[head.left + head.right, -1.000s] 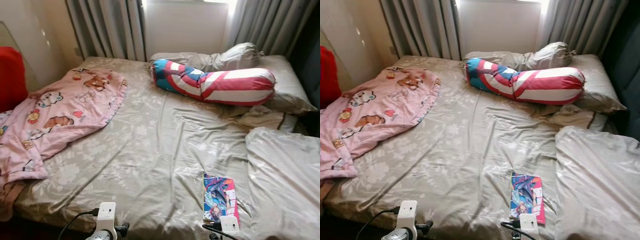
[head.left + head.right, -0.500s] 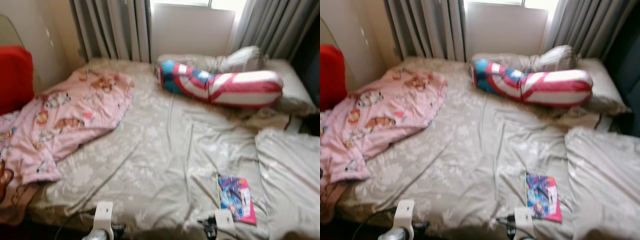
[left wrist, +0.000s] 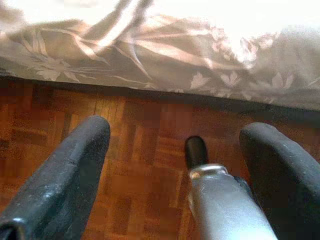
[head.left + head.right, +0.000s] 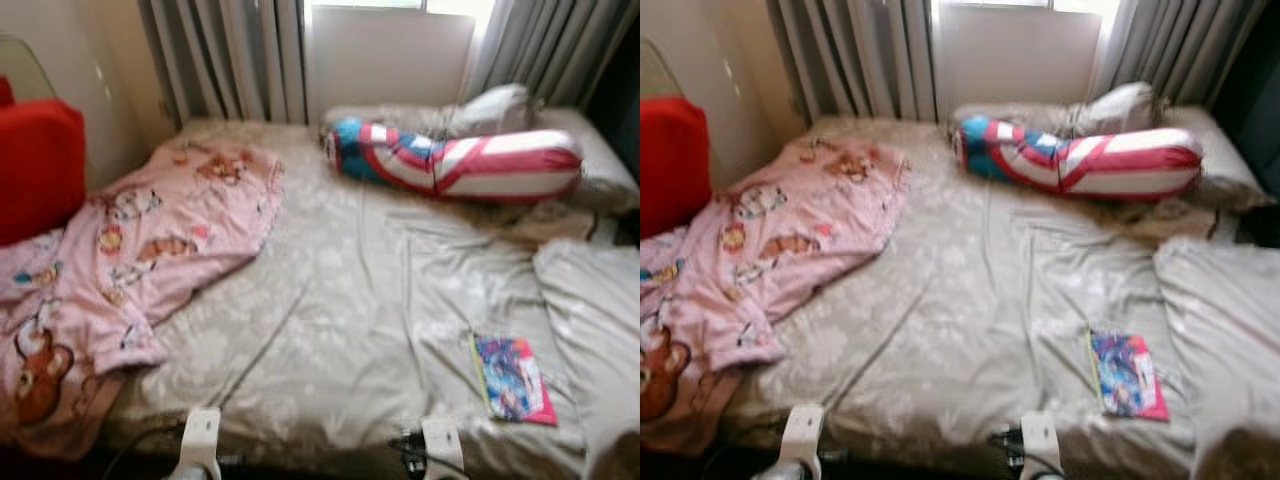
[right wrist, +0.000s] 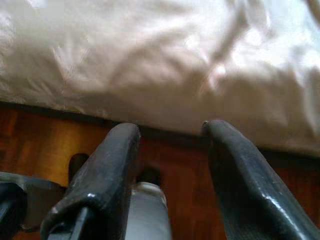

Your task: Clean up the room

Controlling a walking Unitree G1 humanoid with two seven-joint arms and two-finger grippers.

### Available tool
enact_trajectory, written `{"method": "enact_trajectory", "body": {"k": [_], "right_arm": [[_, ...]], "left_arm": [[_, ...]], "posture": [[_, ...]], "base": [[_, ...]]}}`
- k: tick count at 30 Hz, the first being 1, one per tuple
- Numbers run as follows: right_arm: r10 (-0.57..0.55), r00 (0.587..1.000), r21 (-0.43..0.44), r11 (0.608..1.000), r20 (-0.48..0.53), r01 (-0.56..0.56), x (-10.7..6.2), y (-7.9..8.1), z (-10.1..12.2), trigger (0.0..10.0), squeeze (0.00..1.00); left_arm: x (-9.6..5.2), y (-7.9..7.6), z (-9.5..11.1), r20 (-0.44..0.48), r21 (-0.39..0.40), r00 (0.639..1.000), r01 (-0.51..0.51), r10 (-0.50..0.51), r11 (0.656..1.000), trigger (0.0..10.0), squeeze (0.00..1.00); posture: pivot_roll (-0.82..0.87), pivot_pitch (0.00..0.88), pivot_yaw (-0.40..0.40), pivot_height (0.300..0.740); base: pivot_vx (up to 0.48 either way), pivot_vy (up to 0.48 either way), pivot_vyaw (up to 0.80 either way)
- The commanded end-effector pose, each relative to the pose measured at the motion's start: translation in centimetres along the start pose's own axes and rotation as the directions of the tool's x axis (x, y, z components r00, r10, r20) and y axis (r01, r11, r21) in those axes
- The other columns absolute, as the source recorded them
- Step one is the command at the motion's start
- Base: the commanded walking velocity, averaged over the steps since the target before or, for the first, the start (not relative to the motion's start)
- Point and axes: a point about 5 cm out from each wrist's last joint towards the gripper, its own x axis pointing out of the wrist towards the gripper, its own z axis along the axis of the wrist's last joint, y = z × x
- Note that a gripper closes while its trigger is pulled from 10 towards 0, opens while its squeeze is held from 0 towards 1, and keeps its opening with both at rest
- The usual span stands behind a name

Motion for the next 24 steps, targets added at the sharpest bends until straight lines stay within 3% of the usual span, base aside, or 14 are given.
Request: {"method": "enact_trajectory", "body": {"k": [1,10,20,24], "right_arm": [[-0.002,1.000,-0.001,1.000,-0.005,0.002,0.0,0.0,-0.2,10.0,0.00],[0.004,1.000,-0.022,1.000,-0.012,-0.004,-0.1,-0.1,-0.3,10.0,0.00],[0.019,0.999,-0.042,0.999,-0.031,-0.021,0.0,1.2,-0.6,10.0,0.00],[0.017,0.999,-0.031,0.999,-0.040,-0.019,-0.3,1.2,-1.3,10.0,0.00]], "left_arm": [[0.0,0.1,0.0,-0.005,0.007,1.000,-0.001,0.002,1.000,10.0,0.00],[0.0,0.1,-0.1,-0.007,0.006,1.000,0.000,0.000,1.000,10.0,0.00],[0.0,0.2,-0.1,-0.009,0.011,1.000,0.000,0.000,1.000,10.0,0.00],[0.0,0.2,-0.1,-0.010,0.013,1.000,0.000,0.000,1.000,10.0,0.00]], "posture": [[-0.04,0.030,-0.006,0.740],[-0.04,0.032,-0.009,0.740],[-0.04,0.035,-0.008,0.740],[-0.04,0.034,-0.008,0.740]], "base": [[0.000,0.428,0.00],[0.000,0.421,0.00],[0.000,0.417,0.49],[0.000,0.407,0.00]]}}
